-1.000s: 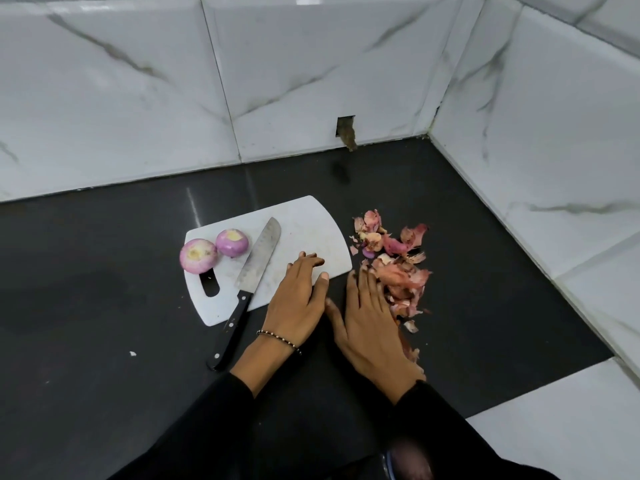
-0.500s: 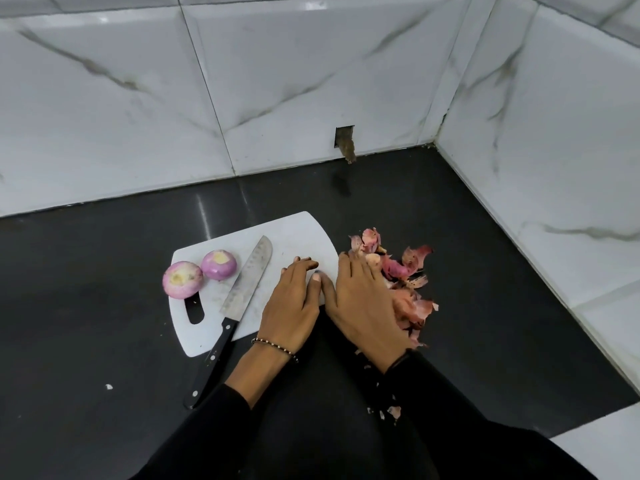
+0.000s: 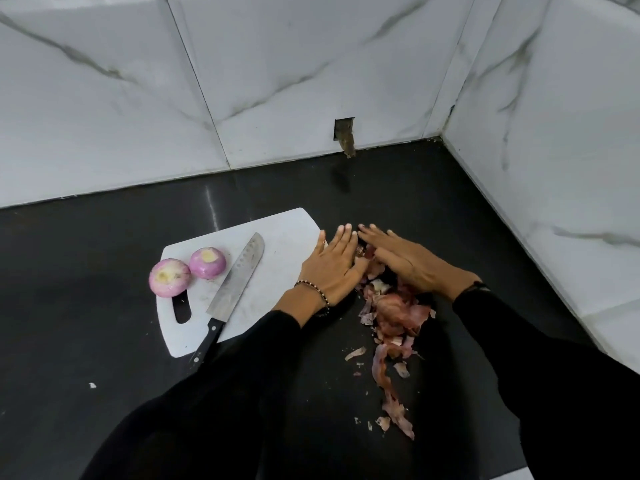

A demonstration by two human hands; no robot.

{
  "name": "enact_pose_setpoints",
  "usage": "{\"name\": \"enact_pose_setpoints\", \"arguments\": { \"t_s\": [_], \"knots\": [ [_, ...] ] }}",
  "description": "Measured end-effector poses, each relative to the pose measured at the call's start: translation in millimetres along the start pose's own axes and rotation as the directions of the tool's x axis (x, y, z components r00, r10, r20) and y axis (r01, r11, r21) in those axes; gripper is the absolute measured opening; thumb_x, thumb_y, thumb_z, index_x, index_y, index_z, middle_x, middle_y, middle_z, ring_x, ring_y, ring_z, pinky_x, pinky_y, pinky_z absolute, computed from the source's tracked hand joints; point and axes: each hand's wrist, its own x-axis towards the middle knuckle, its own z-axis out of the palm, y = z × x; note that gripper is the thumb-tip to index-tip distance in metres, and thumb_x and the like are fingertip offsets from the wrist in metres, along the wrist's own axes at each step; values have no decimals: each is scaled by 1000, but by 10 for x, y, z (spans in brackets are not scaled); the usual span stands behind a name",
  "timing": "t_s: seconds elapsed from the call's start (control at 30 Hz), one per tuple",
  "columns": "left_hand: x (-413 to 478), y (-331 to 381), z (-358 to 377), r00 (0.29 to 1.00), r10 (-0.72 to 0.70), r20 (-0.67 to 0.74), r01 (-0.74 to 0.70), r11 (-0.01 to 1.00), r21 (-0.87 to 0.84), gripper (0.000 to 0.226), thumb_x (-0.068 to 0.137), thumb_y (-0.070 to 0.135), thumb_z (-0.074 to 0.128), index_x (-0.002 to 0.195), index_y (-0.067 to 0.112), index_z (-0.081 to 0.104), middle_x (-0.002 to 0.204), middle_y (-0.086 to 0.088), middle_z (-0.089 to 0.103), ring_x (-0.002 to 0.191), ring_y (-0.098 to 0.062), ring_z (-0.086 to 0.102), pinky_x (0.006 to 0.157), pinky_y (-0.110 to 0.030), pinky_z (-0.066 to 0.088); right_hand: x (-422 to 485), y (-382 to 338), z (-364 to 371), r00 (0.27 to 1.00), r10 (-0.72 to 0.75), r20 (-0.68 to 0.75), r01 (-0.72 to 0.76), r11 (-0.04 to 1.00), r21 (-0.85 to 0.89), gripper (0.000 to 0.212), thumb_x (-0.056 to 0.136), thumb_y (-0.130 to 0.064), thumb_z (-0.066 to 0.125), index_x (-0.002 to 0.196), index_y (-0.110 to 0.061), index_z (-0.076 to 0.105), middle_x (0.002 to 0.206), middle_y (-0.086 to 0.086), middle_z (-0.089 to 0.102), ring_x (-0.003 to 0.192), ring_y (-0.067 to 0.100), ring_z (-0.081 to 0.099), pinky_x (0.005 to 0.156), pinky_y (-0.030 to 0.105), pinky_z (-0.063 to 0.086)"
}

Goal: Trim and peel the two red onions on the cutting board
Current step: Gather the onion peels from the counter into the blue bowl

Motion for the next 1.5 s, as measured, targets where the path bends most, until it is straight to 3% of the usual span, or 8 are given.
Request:
{"name": "enact_pose_setpoints", "arguments": {
  "t_s": [0.33,0.43,0.6,0.7,0.87,1.17,1.33,1.5],
  "knots": [
    [-681,165,55,983,183,21,-180,978,-108,73,93,50,6,157,17,17,164,5,11,150,-1,-2,120,-26,-15,-805,-92,156,995,-41,86,36,998,59,78,88,-71,20,157,-34,25,163,-20,17,150,-4,9,122,14,7],
    [-577,109,-33,989,132,-61,-140,976,-165,65,98,43,17,157,16,19,164,2,12,151,-4,1,120,-23,-13,-758,-96,-12,999,-2,43,-1,999,51,80,85,-71,22,157,-37,27,160,-22,16,147,-7,8,112,2,3],
    [-63,60,-94,999,-18,-28,17,1000,-17,59,107,35,20,157,12,-1,166,-3,-6,151,-12,-11,122,-31,-11,-236,34,-141,999,50,8,-51,994,101,63,103,-47,35,160,-26,18,168,-6,12,154,5,6,123,21,3],
    [53,114,-60,999,5,48,-7,999,52,58,107,34,16,157,12,-2,166,-4,-7,151,-12,-11,122,-34,-12,-145,24,-73,994,104,32,-105,993,47,73,95,-60,29,160,-35,8,168,-5,12,155,21,11,125,40,16],
    [-344,210,41,994,100,40,-103,993,63,60,102,39,8,158,14,7,165,0,3,152,-9,-3,122,-35,-12,-517,70,135,998,57,34,-61,992,112,76,90,-68,22,160,-39,13,166,-15,16,153,14,19,124,36,18],
    [-866,398,-10,994,85,-67,-102,944,-312,44,108,24,27,149,17,40,160,8,21,147,-1,10,118,-19,-8,-1032,-223,62,996,82,18,-84,969,234,43,108,-33,36,150,-34,42,156,-11,41,138,-1,36,110,9,25],
    [-1232,294,147,968,-185,-169,26,744,-667,41,107,37,35,145,30,46,159,14,29,146,-2,24,120,-22,12,-1393,-47,197,951,262,-162,-168,882,441,43,106,-43,34,148,-42,45,164,-9,24,147,15,32,122,46,29],
    [-1475,290,344,977,-171,-131,35,728,-684,51,102,55,33,150,38,36,161,19,21,149,-2,12,120,-24,11,-1530,-170,550,941,298,-161,-193,862,468,64,93,-50,35,156,-43,25,166,-15,14,152,5,14,123,29,10]
  ]
}}
